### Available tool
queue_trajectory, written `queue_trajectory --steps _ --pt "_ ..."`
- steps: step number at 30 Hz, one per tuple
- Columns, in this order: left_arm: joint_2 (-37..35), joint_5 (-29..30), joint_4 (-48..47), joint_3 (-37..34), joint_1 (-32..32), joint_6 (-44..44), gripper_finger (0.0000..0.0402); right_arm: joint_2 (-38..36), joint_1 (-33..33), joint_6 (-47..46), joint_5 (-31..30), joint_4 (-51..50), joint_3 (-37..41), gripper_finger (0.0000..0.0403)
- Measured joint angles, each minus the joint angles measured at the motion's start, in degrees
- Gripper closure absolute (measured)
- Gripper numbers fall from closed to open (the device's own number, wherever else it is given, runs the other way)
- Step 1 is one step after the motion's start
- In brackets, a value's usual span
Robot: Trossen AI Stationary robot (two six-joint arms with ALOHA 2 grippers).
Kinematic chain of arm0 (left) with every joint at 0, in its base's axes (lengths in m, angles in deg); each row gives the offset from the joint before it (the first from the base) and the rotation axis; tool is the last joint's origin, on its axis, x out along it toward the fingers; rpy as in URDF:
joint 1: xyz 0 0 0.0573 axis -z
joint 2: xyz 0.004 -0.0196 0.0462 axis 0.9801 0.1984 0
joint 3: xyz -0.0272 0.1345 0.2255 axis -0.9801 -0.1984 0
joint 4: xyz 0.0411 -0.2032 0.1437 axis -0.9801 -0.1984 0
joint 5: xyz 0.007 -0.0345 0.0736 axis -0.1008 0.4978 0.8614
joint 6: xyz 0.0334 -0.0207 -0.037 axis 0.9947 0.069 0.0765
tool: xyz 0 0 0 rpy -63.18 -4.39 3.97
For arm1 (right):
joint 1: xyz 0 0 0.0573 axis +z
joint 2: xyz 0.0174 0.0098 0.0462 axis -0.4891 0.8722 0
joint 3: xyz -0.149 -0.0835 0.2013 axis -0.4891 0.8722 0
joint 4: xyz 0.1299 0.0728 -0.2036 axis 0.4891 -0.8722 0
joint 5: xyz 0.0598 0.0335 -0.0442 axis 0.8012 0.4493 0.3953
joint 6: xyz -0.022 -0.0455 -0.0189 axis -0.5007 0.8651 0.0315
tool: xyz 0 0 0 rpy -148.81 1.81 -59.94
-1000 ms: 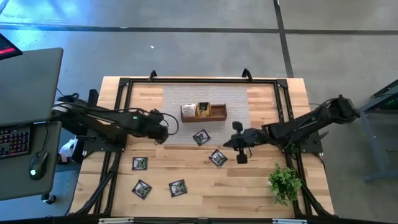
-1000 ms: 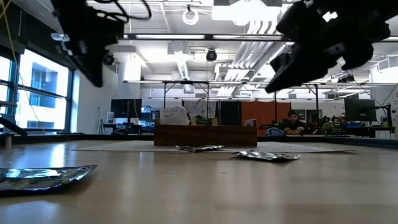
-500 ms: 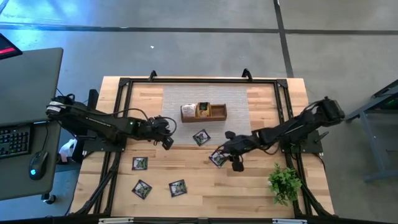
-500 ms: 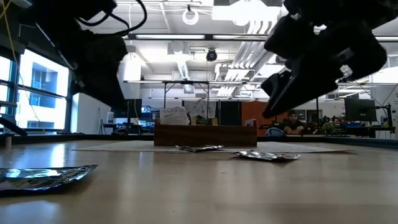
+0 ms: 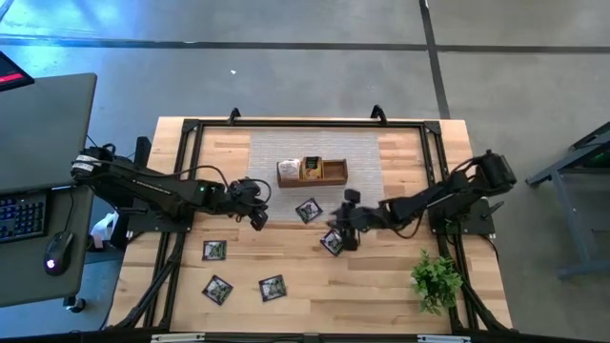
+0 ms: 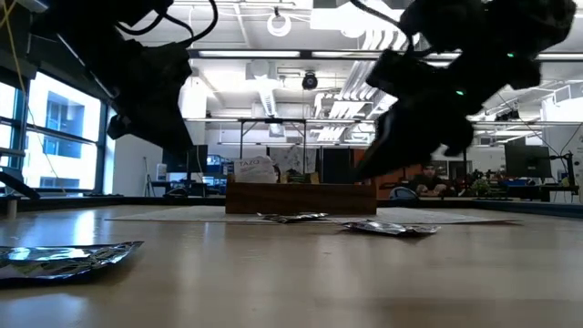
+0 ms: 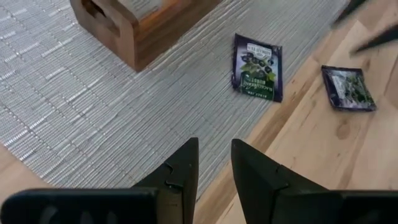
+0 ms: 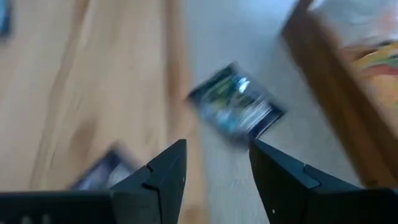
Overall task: Pick & Place Tea
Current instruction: Put the violet tea bag into the right section of the wooden organizer
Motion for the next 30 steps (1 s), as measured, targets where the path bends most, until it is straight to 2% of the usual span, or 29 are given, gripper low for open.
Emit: queue_trajectory --steps 5,6,11,13,21,25,30 --pt "0.0 -0.6 -0.1 0.0 0.0 0.0 0.0308 0.5 -6.0 -13.3 0.8 2.1 -1.0 0.0231" --pt "0.0 -0.7 -0.1 0.0 0.0 0.0 0.0308 0.6 -7.0 -12.0 2.2 2.6 -1.0 0.0231" --pt "0.0 -0.8 -0.1 0.0 0.0 0.0 0.0308 0.6 -8.5 10.0 11.8 5.6 -0.9 0.0239" --pt "0.0 -0.8 -0.1 0.0 0.0 0.0 0.0308 0.6 -8.6 13.8 15.8 8.7 -0.9 0.0240" --pt "0.0 -1.0 -0.1 0.0 0.0 0.0 0.0308 3.7 -11.9 13.8 16.6 11.8 -2.2 0.0238" --pt "0.0 -1.1 0.0 0.0 0.0 0.0 0.0308 8.5 -13.0 12.9 21.5 11.4 -5.6 0.0238" --pt "0.0 -1.1 0.0 0.0 0.0 0.0 0.0308 12.0 -12.2 14.3 28.1 4.3 -9.4 0.0238"
